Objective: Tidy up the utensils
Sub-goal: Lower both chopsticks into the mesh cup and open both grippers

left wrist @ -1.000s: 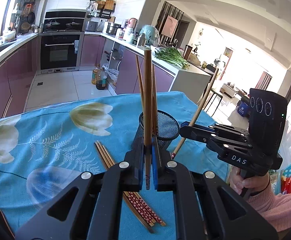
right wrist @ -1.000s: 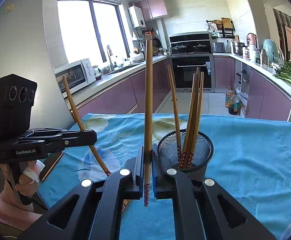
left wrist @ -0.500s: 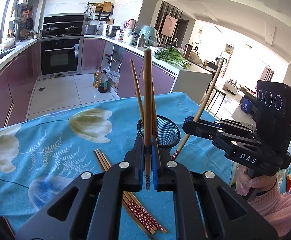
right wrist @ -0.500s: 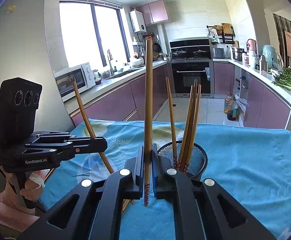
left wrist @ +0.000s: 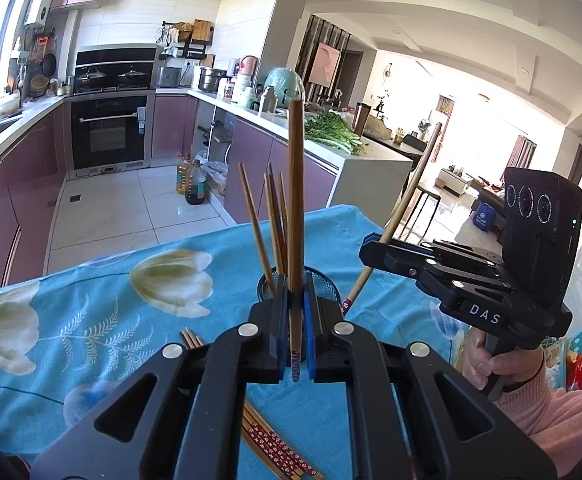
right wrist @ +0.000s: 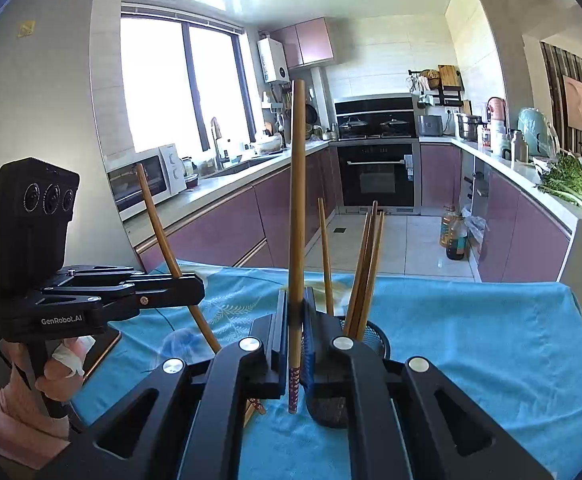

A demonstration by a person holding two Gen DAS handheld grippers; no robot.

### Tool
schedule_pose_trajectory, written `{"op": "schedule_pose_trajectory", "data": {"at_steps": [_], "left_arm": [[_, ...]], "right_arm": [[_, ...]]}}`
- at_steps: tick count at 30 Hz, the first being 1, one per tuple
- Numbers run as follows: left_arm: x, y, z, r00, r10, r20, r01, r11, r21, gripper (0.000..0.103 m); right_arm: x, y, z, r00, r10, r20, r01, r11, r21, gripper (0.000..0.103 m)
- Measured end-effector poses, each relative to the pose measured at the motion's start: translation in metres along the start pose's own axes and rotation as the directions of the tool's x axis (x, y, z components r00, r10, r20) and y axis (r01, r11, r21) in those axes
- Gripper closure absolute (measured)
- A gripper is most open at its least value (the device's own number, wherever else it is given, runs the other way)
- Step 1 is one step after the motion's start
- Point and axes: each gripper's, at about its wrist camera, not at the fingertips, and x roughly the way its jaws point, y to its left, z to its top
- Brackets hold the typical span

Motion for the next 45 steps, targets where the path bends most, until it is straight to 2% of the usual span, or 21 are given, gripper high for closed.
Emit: {"op": "schedule_pose_trajectory", "data": {"at_steps": [13, 23, 37, 45], "left_arm": [[-0.005, -0.016, 0.027, 0.998, -0.022, 0.061, 0.019, 0.999, 0.044, 0.096], [0.002, -0.024, 0.043, 0.997, 0.005, 0.082, -0.01, 0.998, 0.064, 0.096], [0.034, -0.027, 0.034, 0.999, 0.044, -0.009, -0.044, 0.997, 0.069, 0.096], [0.05, -0.027, 0.027, 0.995, 0.048, -0.084, -0.041, 0.996, 0.084, 0.096]], "right_arm": [[-0.003, 0.001, 0.016, 0.999, -0.013, 0.037, 0.013, 1.0, -0.017, 0.097], [-0.001, -0.005, 0.024, 0.998, -0.031, 0.062, 0.032, 0.999, -0.013, 0.097], [0.025, -0.012, 0.016, 0.997, -0.074, 0.004, 0.074, 0.997, 0.01, 0.097], [0.041, -0.019, 0.005, 0.995, -0.079, -0.066, 0.081, 0.996, 0.023, 0.097]]}}
